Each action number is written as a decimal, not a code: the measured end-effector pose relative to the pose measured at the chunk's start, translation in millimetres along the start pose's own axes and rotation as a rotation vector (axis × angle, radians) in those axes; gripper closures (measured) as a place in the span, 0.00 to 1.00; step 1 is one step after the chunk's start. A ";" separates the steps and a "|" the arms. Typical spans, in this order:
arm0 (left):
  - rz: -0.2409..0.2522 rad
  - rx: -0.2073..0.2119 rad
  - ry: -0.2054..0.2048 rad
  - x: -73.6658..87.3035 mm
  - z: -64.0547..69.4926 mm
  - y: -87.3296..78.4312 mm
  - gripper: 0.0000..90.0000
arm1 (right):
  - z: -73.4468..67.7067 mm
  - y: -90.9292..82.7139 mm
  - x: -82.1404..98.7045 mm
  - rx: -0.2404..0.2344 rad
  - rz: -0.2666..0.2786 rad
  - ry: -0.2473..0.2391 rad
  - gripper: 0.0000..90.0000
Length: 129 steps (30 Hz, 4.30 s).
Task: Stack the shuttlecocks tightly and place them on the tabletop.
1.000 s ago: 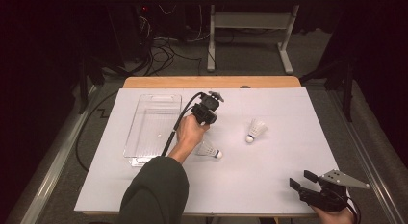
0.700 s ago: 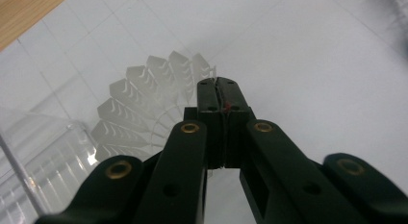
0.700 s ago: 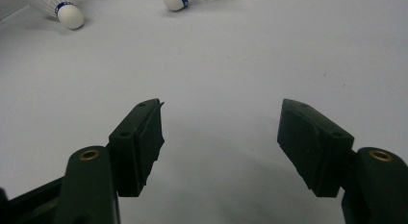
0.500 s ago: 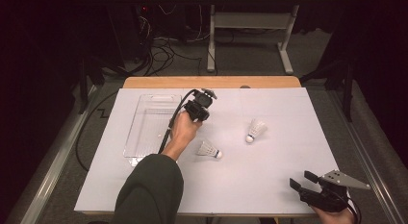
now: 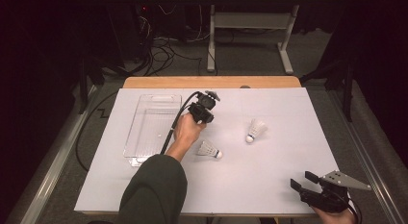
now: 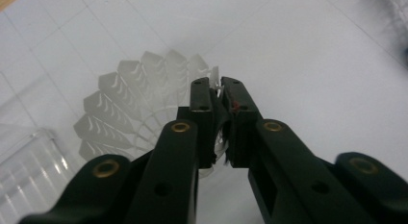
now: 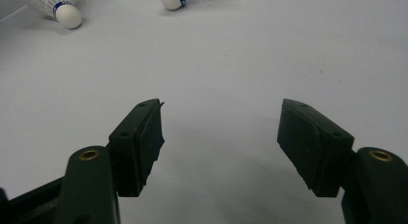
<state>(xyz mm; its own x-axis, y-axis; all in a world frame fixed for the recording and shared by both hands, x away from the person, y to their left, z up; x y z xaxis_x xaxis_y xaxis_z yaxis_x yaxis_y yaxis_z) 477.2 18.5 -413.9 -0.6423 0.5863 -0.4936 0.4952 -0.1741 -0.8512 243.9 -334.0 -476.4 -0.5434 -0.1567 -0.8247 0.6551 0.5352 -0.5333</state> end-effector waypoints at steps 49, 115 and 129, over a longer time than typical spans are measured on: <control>-0.056 0.102 0.014 -17.3 44.4 34.0 0.79 | -0.1 -0.9 1.4 -0.001 -0.005 0.002 0.37; 0.021 0.132 -0.006 -34.0 46.0 22.8 0.59 | 0.0 -1.0 2.2 -0.009 -0.015 0.009 0.37; 0.022 0.178 -0.056 -31.9 45.5 9.5 0.53 | 0.0 -1.2 2.2 -0.007 -0.015 0.007 0.37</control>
<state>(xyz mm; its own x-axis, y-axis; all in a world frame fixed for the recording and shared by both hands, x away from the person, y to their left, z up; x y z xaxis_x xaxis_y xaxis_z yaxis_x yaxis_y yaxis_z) 475.8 -37.8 -414.4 -0.6666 0.5368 -0.5172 0.4010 -0.3267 -0.8559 241.9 -335.0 -477.6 -0.5567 -0.1590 -0.8154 0.6431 0.5388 -0.5442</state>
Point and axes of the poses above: each handheld gripper's, and its own axes: y roughly forward along the jaws, x roughly out of its underside, z roughly to its right, the point moved 1 cm from there along y, roughly forward along the jaws, and after that the axes turned 8 degrees about -x, right-handed, at the moved point
